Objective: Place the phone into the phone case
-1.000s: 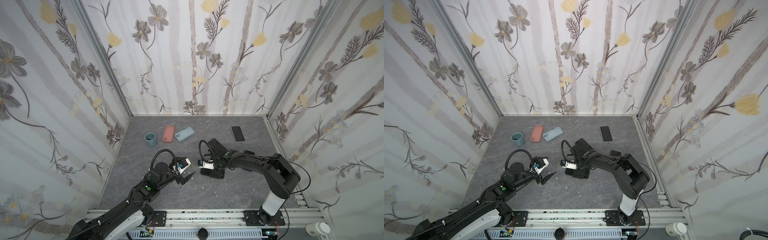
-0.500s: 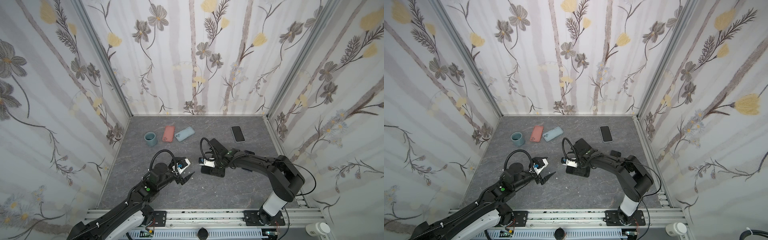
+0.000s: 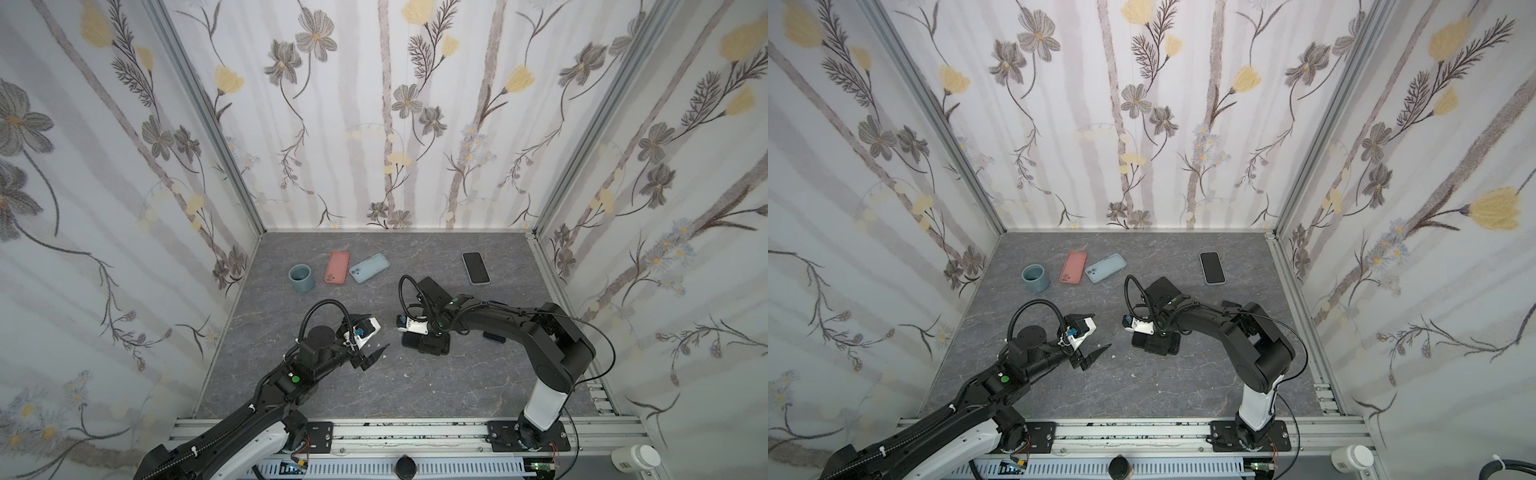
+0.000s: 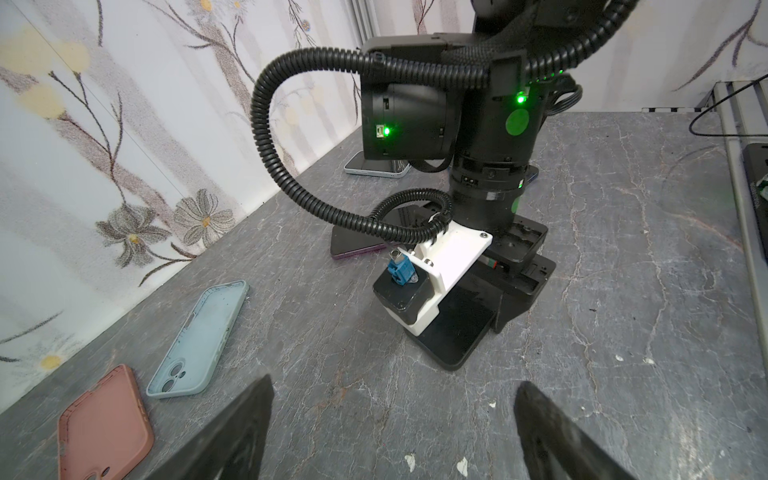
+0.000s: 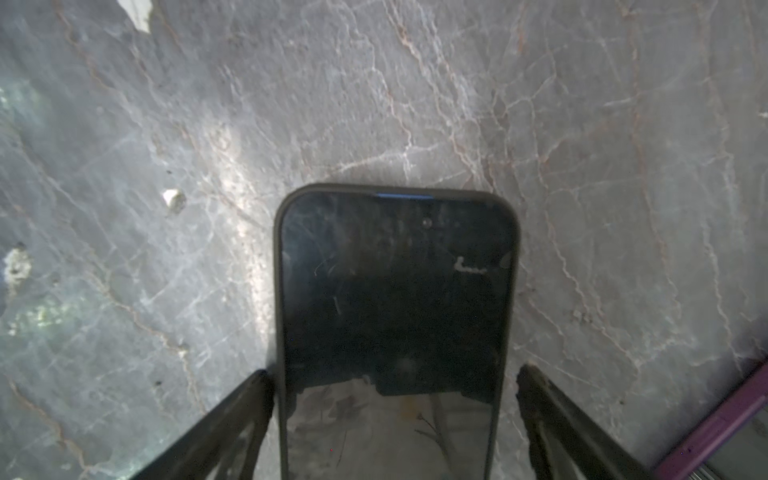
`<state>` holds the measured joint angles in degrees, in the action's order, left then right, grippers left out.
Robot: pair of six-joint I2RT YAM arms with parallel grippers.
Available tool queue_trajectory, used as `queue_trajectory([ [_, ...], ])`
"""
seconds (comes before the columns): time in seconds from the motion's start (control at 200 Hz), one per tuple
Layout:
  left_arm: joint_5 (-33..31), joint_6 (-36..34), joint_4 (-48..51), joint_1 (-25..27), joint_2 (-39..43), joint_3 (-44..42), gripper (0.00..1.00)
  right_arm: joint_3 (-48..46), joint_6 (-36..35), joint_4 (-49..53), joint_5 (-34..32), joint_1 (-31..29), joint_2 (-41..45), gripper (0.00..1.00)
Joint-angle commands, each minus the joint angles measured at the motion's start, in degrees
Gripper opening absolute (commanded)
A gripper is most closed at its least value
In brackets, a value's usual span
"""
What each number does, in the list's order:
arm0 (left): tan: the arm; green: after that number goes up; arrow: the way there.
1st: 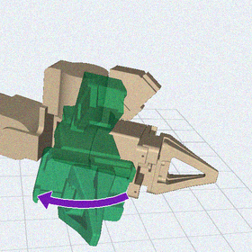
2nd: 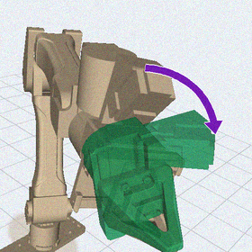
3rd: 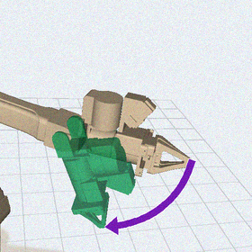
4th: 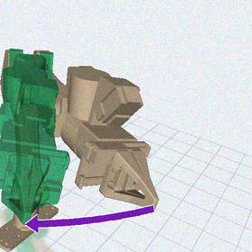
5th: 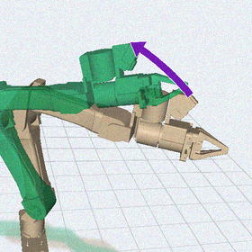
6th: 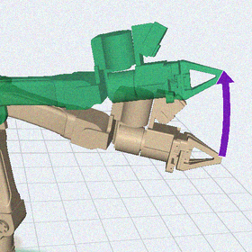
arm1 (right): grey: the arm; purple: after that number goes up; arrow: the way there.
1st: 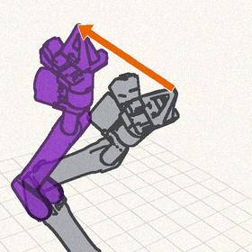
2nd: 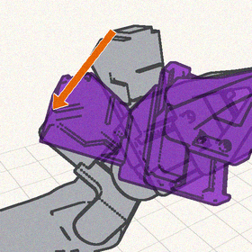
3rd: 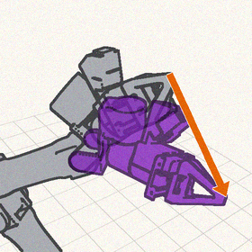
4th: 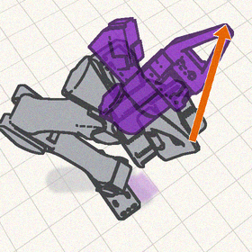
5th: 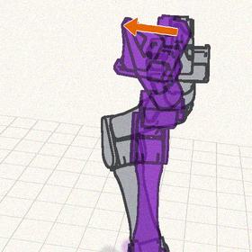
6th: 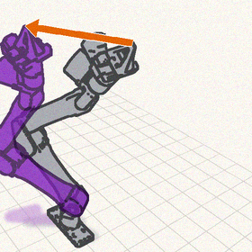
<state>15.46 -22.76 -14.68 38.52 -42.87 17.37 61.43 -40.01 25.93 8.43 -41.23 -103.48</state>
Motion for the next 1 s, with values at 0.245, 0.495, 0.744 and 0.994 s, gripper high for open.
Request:
queue_trajectory([
  [0.245,0.2,-1.3,0.4,0.0,0.9,0.8,0.92,3.2,1.2,3.8,-1.2,0.2,-4.2,0.65],
  [0.495,-0.7,-0.9,-0.6,-0.1,1.1,0.9,0.92,6.0,7.9,3.3,-1.2,0.4,-1.3,0.61],
  [0.744,-3.6,5.1,-4.3,0.0,-1.9,3.4,0.92,7.7,15.2,2.8,0.6,2.5,3.1,0.57],
  [0.994,-3.6,6.3,-6.1,0.9,-8.9,10.6,0.92,8.8,21.2,1.4,6.3,10.1,8.9,0.58],
])
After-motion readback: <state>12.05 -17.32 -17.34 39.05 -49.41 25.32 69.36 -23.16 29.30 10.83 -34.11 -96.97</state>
